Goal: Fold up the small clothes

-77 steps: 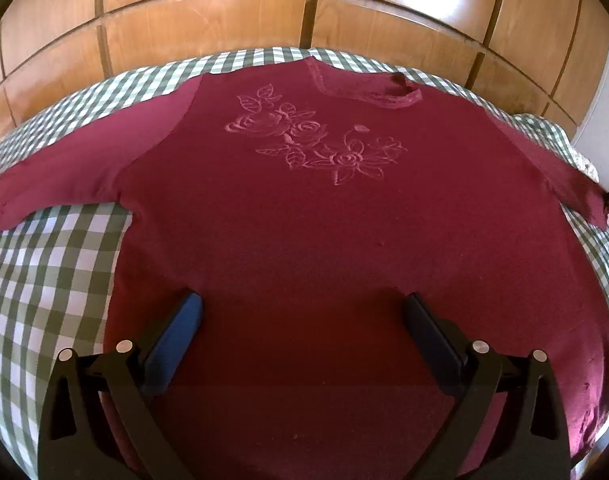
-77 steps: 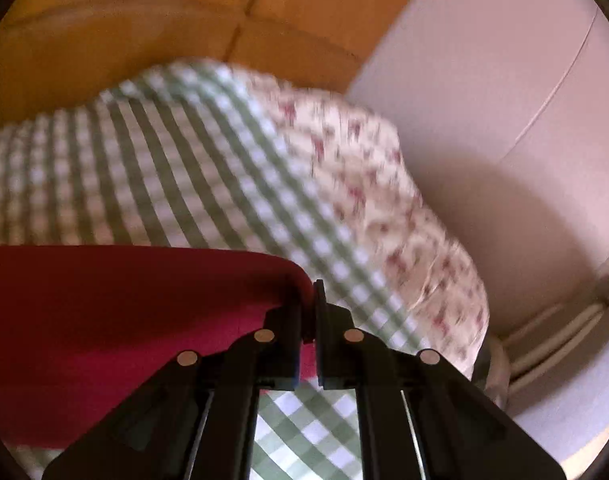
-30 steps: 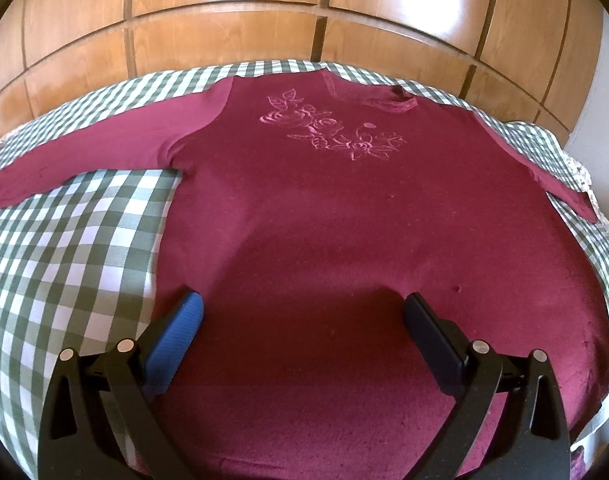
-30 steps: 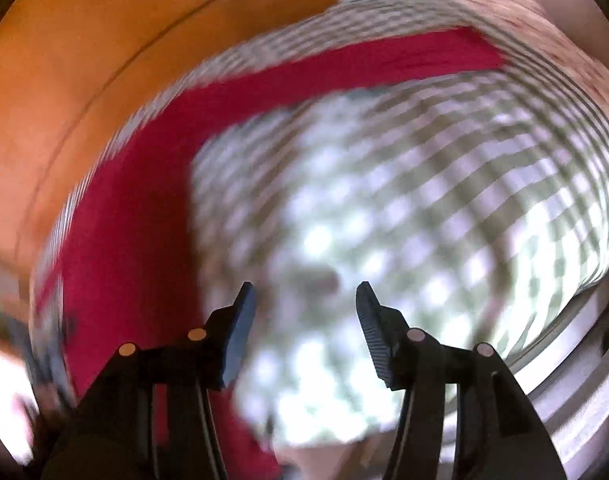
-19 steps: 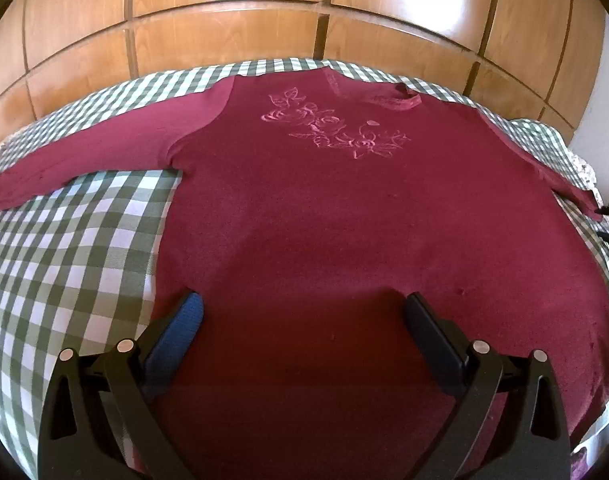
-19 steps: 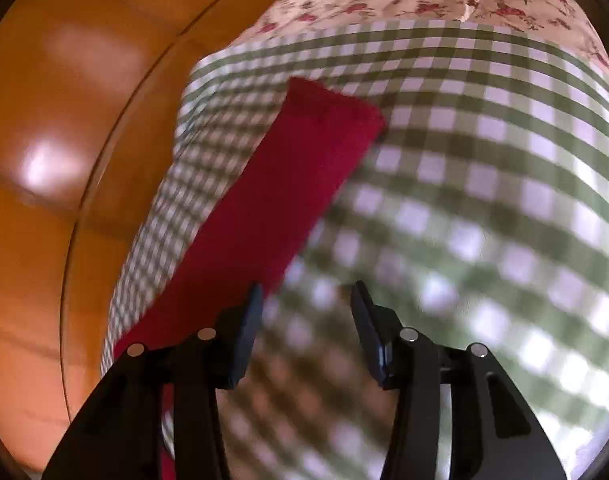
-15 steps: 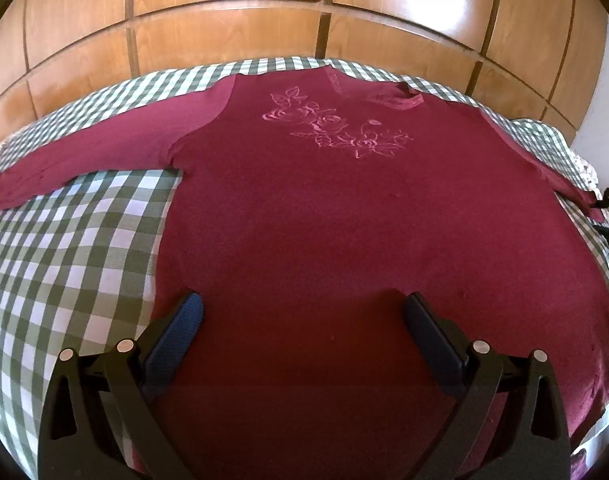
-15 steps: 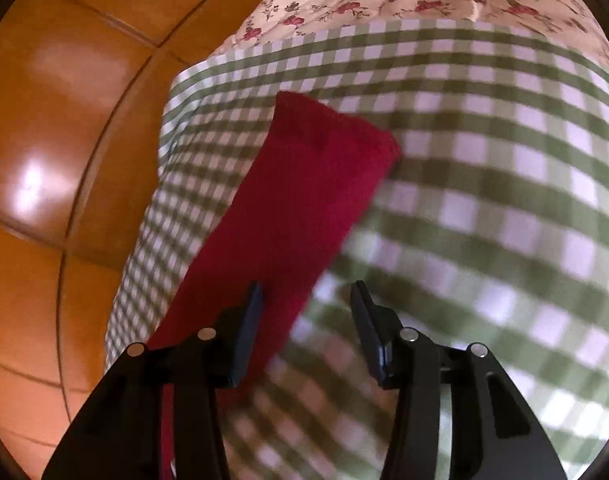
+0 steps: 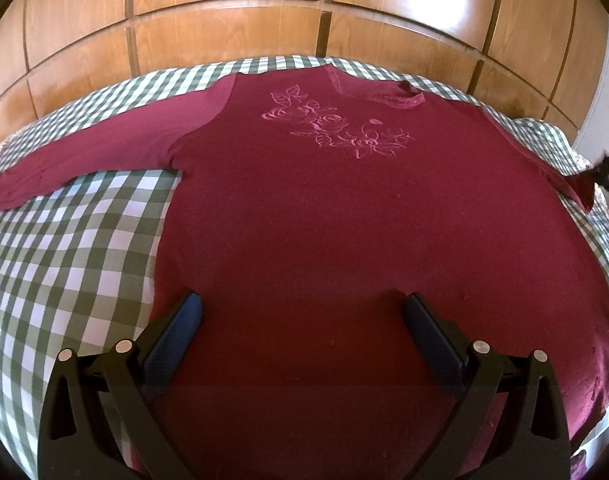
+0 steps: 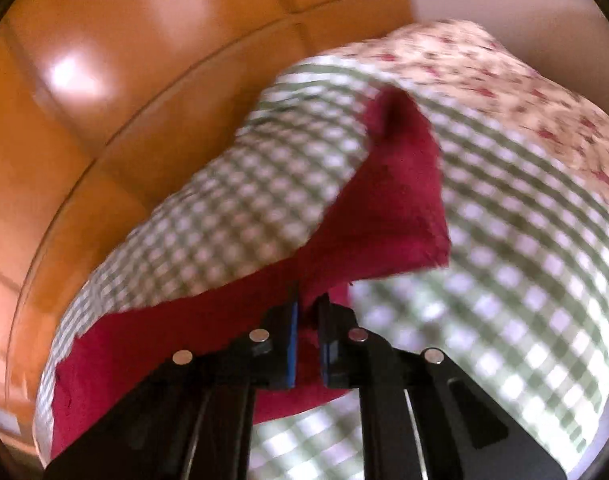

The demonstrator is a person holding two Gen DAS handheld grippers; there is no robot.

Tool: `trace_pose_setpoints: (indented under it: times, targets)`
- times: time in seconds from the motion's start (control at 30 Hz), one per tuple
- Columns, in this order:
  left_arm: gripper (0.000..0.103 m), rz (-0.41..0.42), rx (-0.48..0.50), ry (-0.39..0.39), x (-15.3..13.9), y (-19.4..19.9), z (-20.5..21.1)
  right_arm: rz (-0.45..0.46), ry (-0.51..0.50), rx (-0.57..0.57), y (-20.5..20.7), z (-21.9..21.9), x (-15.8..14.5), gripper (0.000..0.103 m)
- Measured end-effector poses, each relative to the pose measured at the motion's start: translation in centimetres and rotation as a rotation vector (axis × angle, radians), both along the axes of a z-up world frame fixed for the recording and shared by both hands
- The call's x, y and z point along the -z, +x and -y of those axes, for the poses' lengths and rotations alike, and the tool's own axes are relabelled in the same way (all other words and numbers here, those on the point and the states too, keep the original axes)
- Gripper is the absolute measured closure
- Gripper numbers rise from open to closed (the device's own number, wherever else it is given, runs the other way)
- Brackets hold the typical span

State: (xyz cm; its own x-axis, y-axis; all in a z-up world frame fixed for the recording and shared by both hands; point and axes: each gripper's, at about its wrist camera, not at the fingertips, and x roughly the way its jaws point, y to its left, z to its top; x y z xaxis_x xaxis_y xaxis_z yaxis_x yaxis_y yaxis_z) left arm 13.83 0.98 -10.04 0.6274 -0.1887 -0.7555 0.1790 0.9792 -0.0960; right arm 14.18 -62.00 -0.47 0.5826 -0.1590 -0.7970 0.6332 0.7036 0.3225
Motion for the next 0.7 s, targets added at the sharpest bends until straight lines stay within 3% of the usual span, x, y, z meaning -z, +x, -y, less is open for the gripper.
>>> trace_pose_setpoints:
  times: [0.2, 0.43, 0.67, 0.7]
  targets:
    - [0.004, 0.003, 0.001, 0.002, 0.0, 0.0, 0.0, 0.023, 0.021, -0.220, 4.5, -9.6, -0.5, 0.096]
    - [0.004, 0.003, 0.001, 0.002, 0.0, -0.1, 0.0, -0.001, 0.020, -0.523, 9.3, -24.7, 0.9, 0.096]
    - [0.004, 0.000, 0.006, 0.000, 0.0, -0.2, -0.1, -0.061, -0.027, -0.700, 10.8, -35.2, 3.5, 0.096]
    - [0.004, -0.003, 0.008, 0.001, -0.1, -0.2, -0.1, -0.062, -0.039, -0.713, 10.9, -36.0, 3.6, 0.090]
